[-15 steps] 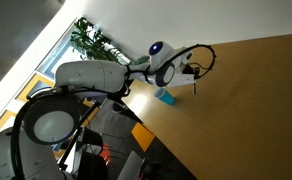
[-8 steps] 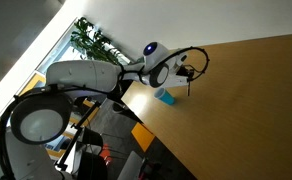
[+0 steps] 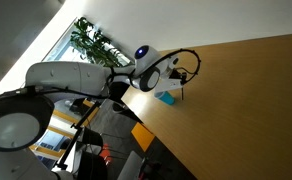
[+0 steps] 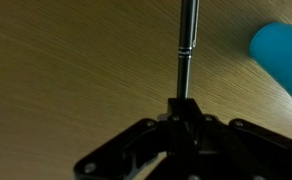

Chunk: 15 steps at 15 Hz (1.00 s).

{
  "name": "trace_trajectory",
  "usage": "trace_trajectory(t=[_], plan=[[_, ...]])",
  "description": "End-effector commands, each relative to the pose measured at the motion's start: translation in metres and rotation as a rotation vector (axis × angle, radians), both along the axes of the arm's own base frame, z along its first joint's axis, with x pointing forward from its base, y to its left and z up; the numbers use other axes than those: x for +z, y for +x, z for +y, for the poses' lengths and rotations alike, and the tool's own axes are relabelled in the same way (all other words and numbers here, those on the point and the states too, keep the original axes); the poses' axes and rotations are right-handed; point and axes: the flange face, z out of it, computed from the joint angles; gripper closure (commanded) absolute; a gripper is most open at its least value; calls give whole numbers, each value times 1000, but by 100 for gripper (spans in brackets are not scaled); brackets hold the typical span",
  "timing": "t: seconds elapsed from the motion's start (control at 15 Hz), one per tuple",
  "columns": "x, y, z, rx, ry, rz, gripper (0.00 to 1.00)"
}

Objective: Put the black pen inside the blue cup

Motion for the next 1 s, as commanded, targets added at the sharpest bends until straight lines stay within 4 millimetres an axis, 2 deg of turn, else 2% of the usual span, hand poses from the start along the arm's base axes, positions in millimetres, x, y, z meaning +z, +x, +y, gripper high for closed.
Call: trace_trajectory(t=[0.0, 0.2, 0.27, 0.33, 0.53, 0.6, 0.93], plan=[[17, -10, -10, 90, 38, -19, 97], [21, -10, -20, 113, 65, -1, 97], [9, -4, -16, 94, 47, -15, 97], [8, -4, -19, 91, 47, -13, 89], [5, -5, -16, 94, 45, -6, 89], [5, -5, -15, 96, 45, -6, 97], [11, -1, -9, 153, 139, -13, 97]])
